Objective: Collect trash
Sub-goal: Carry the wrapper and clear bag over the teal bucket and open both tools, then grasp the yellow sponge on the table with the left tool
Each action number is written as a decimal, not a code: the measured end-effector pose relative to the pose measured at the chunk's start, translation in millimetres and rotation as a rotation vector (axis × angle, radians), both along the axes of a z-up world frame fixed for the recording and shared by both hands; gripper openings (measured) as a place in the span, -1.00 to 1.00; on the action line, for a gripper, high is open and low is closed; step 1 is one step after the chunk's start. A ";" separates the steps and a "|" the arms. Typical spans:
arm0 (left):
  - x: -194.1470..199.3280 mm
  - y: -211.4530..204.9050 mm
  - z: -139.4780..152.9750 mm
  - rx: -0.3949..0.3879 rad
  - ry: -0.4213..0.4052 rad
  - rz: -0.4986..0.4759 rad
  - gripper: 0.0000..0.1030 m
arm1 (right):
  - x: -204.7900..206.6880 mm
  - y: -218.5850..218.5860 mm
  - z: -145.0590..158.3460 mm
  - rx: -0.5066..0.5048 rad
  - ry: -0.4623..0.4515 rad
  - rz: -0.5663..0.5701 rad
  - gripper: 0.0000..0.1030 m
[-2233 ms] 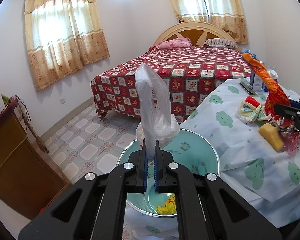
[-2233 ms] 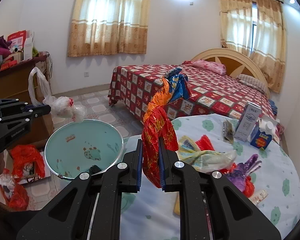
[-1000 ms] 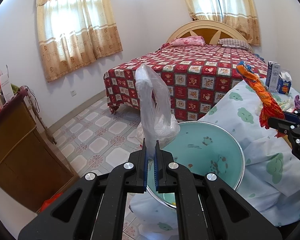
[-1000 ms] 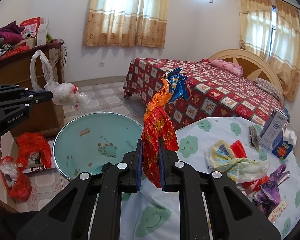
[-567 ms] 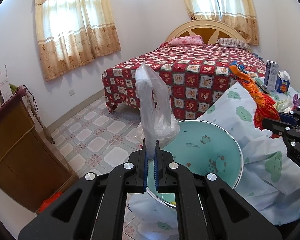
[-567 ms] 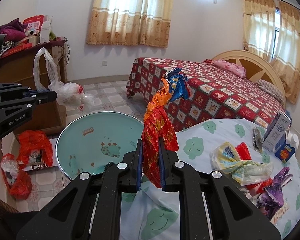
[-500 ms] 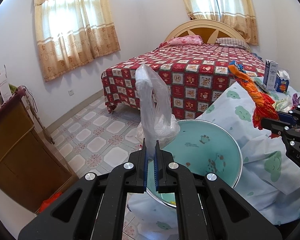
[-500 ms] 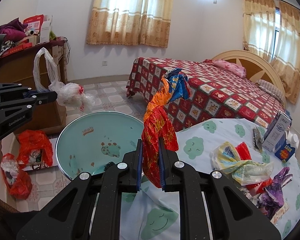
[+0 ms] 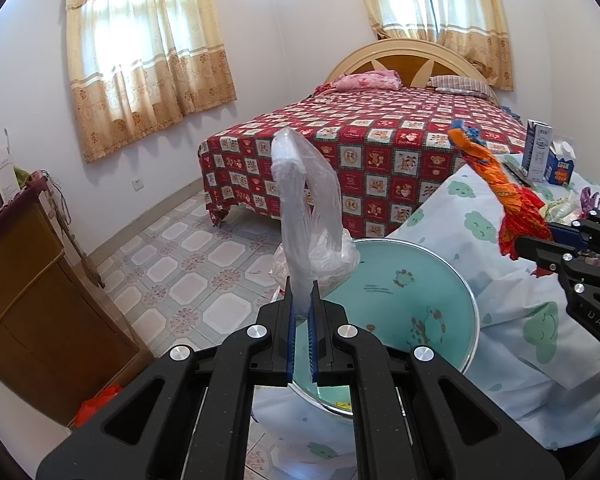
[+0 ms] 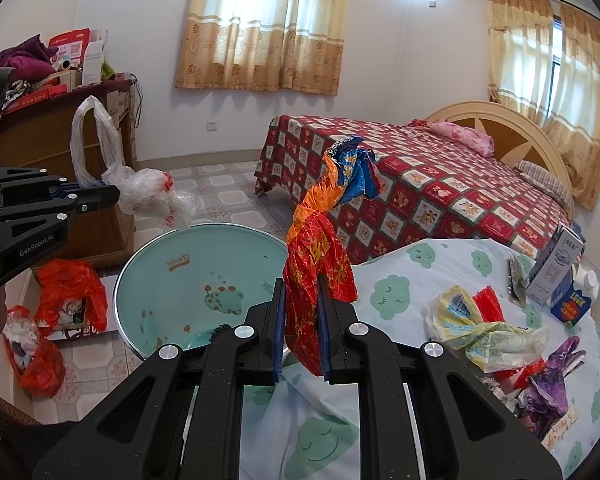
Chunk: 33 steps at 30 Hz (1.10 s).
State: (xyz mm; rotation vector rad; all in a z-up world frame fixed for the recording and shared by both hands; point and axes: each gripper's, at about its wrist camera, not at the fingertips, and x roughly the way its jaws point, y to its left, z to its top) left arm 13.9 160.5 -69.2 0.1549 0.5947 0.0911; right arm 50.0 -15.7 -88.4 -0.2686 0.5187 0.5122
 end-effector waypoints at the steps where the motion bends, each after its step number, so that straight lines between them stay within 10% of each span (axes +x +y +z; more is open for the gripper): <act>1: 0.0 -1.3 -0.7 -0.001 0.003 -0.006 -0.83 | -0.1 1.1 -0.3 0.000 0.003 0.009 -0.66; 16: -0.6 -14.1 -14.5 0.024 0.011 0.025 0.49 | -21.9 -48.7 3.5 0.006 -0.032 -0.096 -0.09; 33: 4.9 -141.4 -26.3 0.053 0.065 -0.164 0.49 | -70.2 -271.2 -28.3 0.123 0.028 -0.628 0.07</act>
